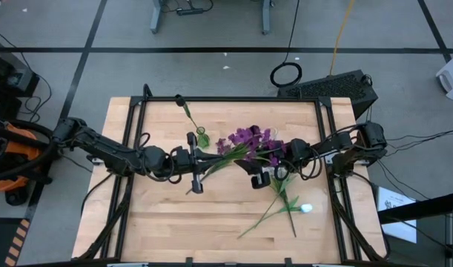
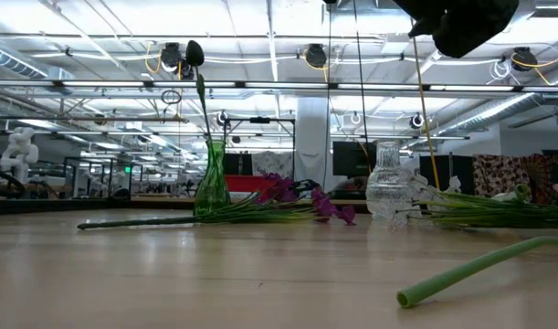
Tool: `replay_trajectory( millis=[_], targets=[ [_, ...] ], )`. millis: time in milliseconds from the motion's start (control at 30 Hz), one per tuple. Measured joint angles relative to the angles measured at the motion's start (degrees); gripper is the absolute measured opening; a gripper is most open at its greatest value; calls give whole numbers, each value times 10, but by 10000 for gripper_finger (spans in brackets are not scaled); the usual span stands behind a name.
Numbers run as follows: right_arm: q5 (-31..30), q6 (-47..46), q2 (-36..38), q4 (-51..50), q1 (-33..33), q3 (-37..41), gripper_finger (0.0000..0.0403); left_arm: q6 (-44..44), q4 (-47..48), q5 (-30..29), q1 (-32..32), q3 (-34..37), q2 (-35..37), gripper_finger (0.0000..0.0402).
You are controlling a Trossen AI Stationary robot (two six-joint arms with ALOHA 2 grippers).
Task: Sort flowers into vase by color
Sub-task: Put the right purple flowers into the green vase
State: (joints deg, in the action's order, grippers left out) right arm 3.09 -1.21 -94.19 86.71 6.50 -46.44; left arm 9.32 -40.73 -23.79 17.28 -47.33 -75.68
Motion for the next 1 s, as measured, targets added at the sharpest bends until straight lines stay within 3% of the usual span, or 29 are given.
replay_trajectory(
  millis=[400,533,700,867,1000],
  targets=[
    [-2,-10,0,-3,-3,0,21,-15,12,-16,6,0,0,29],
    [-3,-13,0,-5,-5,0,10,-37,16,-36,14,0,0,72],
    [-4,-13,0,-5,-10,0,13,-75,50,-57,28,0,0,156],
    [-6,-31,4,-11,-22,0,10,-90,135,-158,56,0,12,223],
    [-20,-42,24,-64,-39,0,10,-128,227,-275,83,1,27,241]
  ],
)
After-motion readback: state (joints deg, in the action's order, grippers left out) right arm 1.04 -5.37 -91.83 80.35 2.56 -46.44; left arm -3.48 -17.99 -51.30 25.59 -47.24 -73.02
